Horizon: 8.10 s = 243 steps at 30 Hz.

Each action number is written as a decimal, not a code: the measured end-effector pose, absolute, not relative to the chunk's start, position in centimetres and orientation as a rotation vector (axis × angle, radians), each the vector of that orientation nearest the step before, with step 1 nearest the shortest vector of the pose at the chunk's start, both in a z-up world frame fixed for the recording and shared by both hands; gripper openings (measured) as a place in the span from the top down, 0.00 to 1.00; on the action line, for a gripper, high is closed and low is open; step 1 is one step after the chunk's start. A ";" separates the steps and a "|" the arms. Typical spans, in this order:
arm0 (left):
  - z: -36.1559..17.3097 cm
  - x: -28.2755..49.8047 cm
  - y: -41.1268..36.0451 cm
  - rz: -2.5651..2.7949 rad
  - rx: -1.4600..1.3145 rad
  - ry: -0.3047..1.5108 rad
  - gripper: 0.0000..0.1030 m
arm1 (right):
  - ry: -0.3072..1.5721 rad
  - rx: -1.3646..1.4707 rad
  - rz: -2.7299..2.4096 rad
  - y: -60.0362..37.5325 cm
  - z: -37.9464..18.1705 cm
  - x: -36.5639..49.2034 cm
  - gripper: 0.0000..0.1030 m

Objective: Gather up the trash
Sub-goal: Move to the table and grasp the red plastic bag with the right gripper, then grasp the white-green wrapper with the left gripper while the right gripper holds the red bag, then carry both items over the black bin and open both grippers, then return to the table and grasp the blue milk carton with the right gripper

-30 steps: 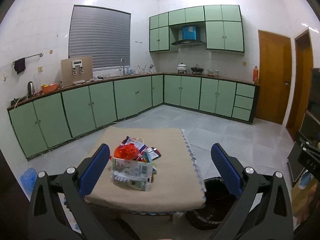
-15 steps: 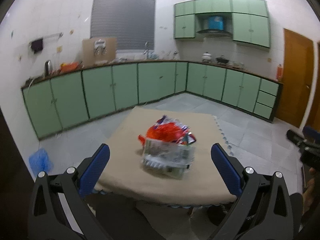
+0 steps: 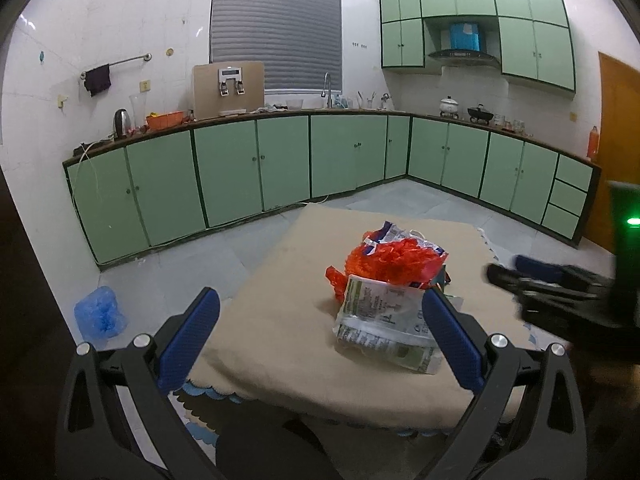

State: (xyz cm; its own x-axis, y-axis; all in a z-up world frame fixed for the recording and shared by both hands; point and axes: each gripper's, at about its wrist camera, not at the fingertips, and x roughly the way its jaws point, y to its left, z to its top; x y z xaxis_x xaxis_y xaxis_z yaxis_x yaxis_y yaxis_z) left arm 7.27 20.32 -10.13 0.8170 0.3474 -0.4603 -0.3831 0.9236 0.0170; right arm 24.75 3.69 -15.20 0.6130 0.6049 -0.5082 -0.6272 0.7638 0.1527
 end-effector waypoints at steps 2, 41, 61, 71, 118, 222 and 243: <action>-10.7 8.0 20.9 0.394 -0.073 0.482 0.05 | 0.597 -0.056 0.728 5.9 -16.6 26.6 0.47; -21.0 21.6 11.5 0.342 -0.099 0.706 0.05 | 0.586 0.036 0.515 -7.4 -19.1 30.7 0.99; -23.8 21.6 11.0 0.324 -0.048 0.771 1.00 | 0.607 0.100 0.551 -9.5 -21.0 30.0 0.99; -24.4 18.3 14.6 0.402 -0.035 0.717 0.27 | 0.626 0.073 0.571 -7.5 -21.0 29.9 0.99; -13.5 13.3 10.8 0.286 0.020 0.471 1.00 | 0.513 0.071 0.520 -10.3 -15.1 25.4 0.99; -24.2 15.8 23.0 0.373 -0.093 0.611 0.24 | 0.681 -0.169 0.546 8.2 -25.0 34.7 0.78; -29.2 19.6 10.3 0.162 0.033 0.768 0.27 | 0.711 -0.018 0.477 -5.6 -21.4 31.5 0.82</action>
